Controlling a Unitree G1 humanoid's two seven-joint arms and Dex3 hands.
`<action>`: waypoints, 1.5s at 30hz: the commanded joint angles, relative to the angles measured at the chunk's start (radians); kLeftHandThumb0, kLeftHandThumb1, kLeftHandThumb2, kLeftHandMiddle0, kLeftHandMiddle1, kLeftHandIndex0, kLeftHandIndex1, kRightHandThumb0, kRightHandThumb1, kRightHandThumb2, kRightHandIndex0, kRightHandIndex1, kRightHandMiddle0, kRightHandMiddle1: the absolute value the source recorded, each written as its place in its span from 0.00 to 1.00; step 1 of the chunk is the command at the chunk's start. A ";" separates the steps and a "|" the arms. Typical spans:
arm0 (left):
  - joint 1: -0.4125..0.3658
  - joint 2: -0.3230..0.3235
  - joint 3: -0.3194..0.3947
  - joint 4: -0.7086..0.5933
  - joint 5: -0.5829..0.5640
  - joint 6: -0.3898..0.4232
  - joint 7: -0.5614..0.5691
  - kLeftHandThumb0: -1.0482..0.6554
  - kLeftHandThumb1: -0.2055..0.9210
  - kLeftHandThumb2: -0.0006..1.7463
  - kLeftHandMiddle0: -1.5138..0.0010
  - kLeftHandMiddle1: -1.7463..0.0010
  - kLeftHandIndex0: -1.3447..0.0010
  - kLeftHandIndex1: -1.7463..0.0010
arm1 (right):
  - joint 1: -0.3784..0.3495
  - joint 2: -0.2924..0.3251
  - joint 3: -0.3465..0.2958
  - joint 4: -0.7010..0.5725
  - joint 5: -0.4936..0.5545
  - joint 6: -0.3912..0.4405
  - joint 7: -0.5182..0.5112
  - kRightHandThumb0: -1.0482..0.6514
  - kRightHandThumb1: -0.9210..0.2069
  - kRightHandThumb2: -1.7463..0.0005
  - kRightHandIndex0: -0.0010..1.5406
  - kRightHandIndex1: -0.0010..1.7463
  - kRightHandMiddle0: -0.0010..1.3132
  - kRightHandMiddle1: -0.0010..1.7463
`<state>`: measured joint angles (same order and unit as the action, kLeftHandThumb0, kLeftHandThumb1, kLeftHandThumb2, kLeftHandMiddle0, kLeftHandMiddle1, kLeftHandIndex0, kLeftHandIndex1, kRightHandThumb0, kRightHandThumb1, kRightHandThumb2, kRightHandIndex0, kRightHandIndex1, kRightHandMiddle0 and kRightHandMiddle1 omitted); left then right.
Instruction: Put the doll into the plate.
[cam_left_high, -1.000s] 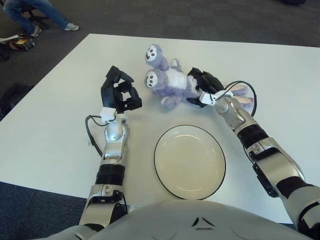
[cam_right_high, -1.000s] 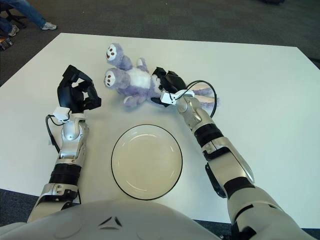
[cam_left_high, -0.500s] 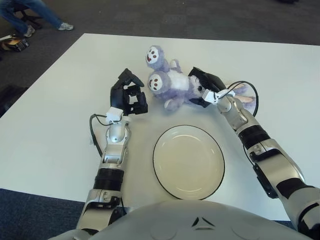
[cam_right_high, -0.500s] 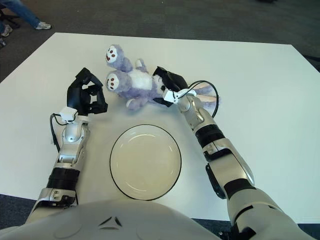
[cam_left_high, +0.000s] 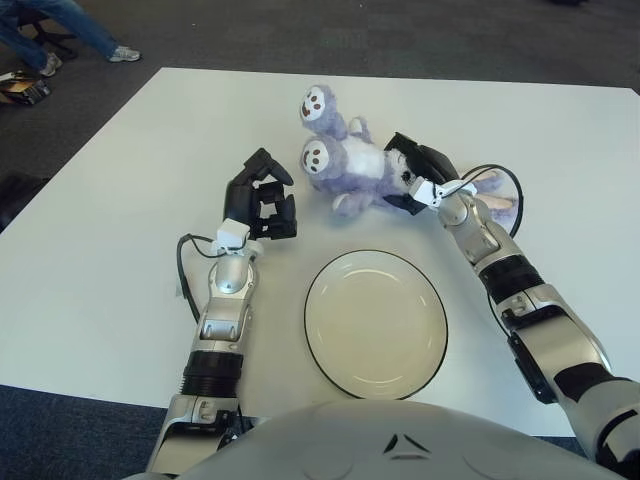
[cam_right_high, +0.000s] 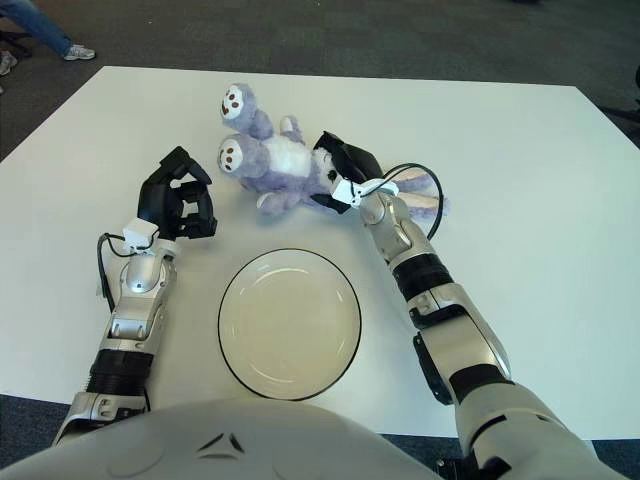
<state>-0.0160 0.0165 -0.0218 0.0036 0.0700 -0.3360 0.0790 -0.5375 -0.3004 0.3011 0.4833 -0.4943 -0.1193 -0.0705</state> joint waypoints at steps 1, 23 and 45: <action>0.141 0.001 0.001 0.063 0.006 0.013 -0.003 0.33 0.47 0.75 0.16 0.00 0.55 0.00 | 0.021 -0.037 -0.070 -0.044 0.043 0.031 0.018 0.61 0.71 0.21 0.57 0.90 0.54 0.80; 0.132 -0.005 0.015 0.083 -0.002 0.000 -0.001 0.33 0.45 0.77 0.16 0.00 0.53 0.00 | 0.033 -0.028 -0.230 -0.140 0.179 0.064 0.075 0.61 0.75 0.17 0.51 0.89 0.59 0.88; 0.116 -0.007 0.024 0.123 -0.018 -0.053 -0.015 0.33 0.44 0.77 0.15 0.00 0.53 0.00 | 0.075 -0.024 -0.338 -0.312 0.450 0.177 0.291 0.61 0.71 0.23 0.59 0.87 0.56 0.77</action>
<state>-0.0083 0.0147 0.0000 0.0191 0.0522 -0.3697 0.0685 -0.4748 -0.3216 -0.0130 0.2224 -0.0878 0.0340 0.1925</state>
